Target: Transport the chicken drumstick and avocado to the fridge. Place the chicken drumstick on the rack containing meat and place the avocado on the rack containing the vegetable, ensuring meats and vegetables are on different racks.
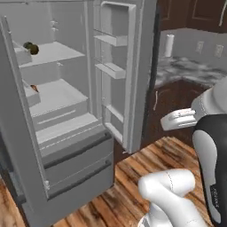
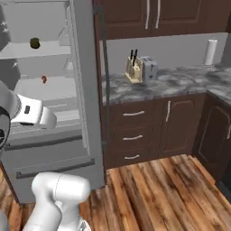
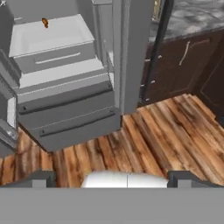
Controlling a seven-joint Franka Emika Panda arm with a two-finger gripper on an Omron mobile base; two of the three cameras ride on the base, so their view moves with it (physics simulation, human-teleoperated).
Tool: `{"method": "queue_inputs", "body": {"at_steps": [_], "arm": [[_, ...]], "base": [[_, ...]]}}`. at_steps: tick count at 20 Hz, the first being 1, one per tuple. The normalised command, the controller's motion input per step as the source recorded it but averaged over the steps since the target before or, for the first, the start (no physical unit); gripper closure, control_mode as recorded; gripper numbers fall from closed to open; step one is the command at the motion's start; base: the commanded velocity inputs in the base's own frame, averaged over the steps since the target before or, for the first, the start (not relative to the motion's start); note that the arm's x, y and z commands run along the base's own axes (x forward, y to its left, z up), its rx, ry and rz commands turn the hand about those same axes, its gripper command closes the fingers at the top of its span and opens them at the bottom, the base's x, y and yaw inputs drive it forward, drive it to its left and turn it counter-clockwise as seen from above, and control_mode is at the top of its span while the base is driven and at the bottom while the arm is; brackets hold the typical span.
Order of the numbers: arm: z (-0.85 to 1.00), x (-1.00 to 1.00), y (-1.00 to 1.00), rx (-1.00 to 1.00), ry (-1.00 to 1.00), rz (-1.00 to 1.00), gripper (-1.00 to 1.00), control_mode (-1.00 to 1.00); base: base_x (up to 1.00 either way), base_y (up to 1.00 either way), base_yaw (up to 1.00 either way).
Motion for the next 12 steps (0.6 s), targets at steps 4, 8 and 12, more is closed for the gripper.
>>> {"method": "queue_inputs", "body": {"at_steps": [4,8,12], "arm": [[0.0,0.0,0.0,0.0,0.0,0.0,-1.0,1.0],[0.0,0.0,0.0,0.0,0.0,0.0,-1.0,1.0],[0.0,0.0,0.0,0.0,0.0,0.0,-1.0,1.0]], "base": [[0.0,0.0,-1.0],[0.0,0.0,-1.0],[0.0,-0.28,-0.93]]}}
